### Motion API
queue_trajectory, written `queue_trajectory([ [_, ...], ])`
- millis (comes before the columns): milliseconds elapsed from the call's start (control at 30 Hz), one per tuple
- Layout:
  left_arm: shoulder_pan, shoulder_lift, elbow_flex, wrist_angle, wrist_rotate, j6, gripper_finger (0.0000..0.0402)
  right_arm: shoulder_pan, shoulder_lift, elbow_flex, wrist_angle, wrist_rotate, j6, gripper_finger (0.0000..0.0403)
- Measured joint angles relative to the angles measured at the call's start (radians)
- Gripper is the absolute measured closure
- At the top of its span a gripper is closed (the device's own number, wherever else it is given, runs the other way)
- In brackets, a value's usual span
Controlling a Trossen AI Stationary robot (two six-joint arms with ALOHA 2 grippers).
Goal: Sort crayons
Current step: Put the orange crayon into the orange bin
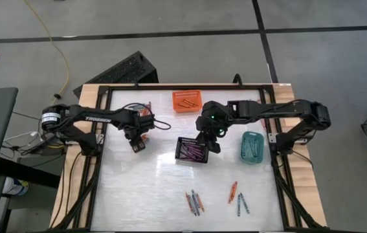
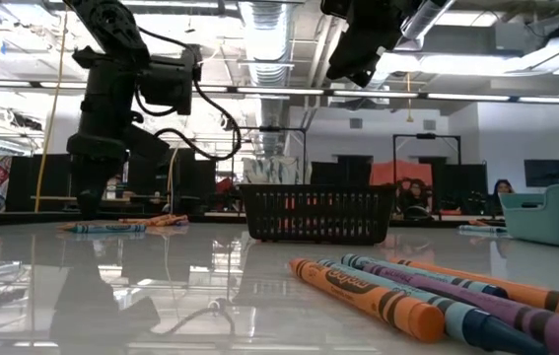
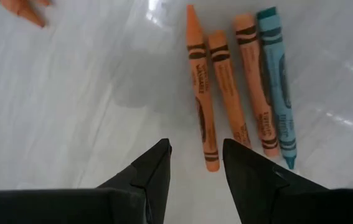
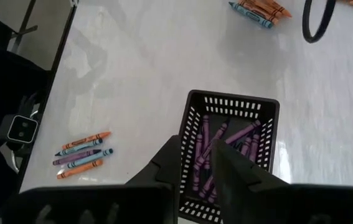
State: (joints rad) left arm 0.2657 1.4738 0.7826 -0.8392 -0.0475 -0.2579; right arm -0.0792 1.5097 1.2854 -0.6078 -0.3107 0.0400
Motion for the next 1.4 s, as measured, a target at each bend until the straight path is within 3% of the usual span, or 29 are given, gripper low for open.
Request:
queue_trajectory([
  [1100, 0.019, 0.000, -0.006, 0.028, 0.016, 0.011, 0.0265, 0.000, 0.000, 0.000, -0.001, 0.000, 0.005, 0.0318],
  [1300, 0.019, -0.004, -0.086, 0.075, 0.019, -0.006, 0.0267, 0.000, 0.000, 0.000, -0.001, 0.000, 0.005, 0.0318],
  [1400, 0.035, -0.008, -0.118, 0.072, 0.020, -0.026, 0.0289, 0.000, 0.000, 0.000, 0.000, 0.000, 0.005, 0.0318],
])
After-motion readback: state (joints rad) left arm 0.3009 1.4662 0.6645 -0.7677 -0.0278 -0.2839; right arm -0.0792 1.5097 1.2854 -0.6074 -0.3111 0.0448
